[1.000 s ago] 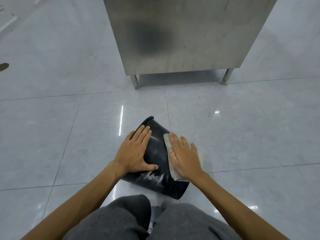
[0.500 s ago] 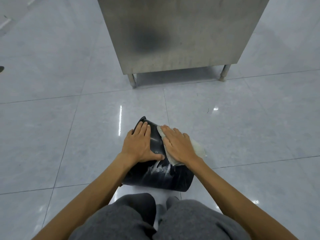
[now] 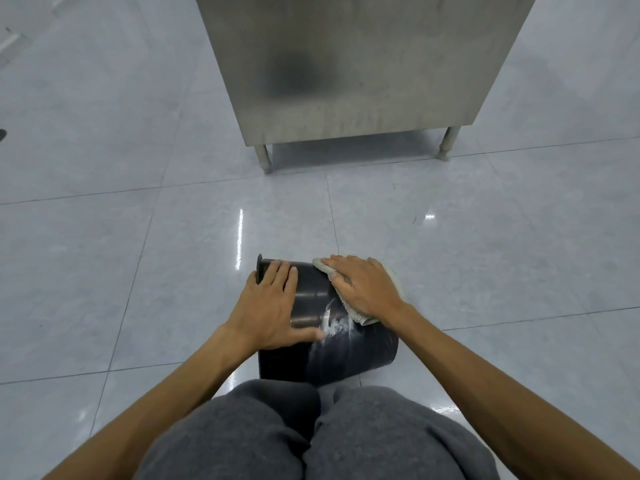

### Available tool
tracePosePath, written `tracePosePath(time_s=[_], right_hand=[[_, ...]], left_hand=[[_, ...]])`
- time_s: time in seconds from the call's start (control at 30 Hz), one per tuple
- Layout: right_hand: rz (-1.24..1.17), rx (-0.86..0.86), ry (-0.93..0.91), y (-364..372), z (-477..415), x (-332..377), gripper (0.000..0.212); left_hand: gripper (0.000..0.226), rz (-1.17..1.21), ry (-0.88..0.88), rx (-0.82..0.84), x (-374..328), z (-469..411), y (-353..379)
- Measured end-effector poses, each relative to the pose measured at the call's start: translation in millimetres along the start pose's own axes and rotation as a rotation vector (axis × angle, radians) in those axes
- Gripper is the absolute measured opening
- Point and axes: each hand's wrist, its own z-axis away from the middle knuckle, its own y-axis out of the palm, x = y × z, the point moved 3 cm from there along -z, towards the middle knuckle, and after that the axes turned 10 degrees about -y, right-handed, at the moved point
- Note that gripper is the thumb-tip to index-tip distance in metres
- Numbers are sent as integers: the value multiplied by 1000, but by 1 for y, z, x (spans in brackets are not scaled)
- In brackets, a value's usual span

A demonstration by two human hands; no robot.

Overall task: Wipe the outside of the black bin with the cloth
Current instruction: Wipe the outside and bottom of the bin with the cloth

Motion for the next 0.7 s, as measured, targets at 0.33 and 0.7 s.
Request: tracePosePath(time_s=[0.33, 0.7], right_hand=[[-47, 38, 114, -8, -31, -5, 70], [184, -276, -9, 40, 30, 46, 60]], left_hand=[[161, -289, 37, 132, -2, 22, 1], [167, -257, -3, 272, 12, -31, -15]])
